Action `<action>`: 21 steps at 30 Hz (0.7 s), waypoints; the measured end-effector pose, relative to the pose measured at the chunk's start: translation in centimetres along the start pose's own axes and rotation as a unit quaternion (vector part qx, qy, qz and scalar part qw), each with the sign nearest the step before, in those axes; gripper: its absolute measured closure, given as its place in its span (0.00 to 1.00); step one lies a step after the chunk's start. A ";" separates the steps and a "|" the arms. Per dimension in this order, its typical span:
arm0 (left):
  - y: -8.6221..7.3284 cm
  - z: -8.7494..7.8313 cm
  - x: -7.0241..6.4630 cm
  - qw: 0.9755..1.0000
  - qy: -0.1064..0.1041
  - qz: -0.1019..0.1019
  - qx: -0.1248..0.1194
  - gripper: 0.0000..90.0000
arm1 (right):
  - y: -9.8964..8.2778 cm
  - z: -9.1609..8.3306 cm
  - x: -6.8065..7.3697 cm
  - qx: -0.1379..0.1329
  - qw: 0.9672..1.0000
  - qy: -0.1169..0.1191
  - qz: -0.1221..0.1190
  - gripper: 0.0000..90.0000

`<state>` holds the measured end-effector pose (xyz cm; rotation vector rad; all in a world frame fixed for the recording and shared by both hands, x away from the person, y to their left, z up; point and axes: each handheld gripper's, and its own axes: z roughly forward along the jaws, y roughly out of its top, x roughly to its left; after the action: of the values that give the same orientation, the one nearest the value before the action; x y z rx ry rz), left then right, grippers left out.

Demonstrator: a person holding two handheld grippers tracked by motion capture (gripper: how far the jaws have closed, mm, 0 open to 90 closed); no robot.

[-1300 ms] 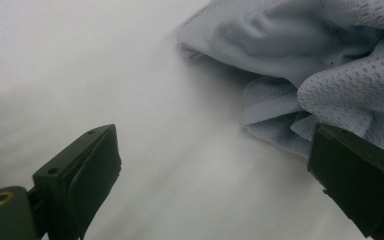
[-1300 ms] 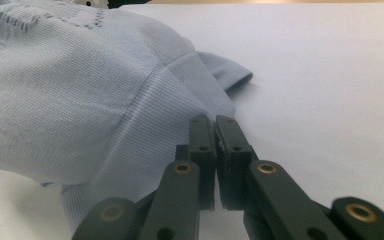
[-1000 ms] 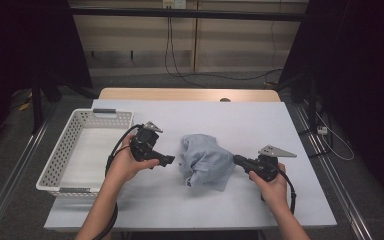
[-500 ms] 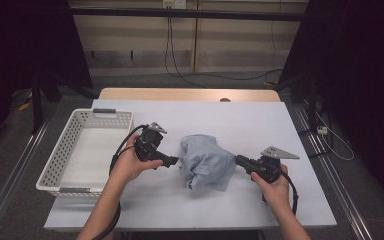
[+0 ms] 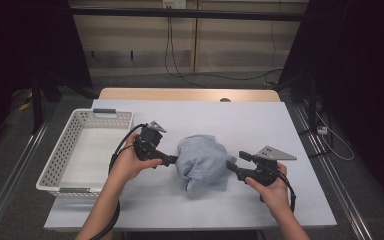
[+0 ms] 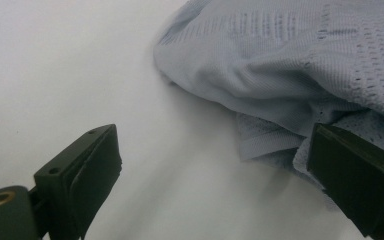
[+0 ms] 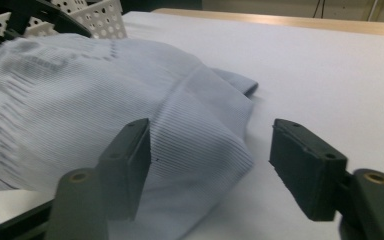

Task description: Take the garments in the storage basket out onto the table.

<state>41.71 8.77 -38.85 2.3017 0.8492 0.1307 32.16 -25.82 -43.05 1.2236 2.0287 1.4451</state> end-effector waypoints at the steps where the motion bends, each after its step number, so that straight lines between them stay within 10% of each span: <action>1: 0.0 0.0 0.0 1.000 0.001 -0.001 0.000 0.08 | 0.1 0.0 0.2 0.000 1.000 0.002 -0.001 0.32; 21: 0.0 -0.1 -0.3 1.000 0.007 0.001 0.002 0.08 | -0.1 1.5 3.5 0.016 0.997 0.075 -0.027 0.13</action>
<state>41.50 8.65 -38.69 2.3081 0.8544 0.1452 31.19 -22.10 -43.06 1.0926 2.1739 1.5242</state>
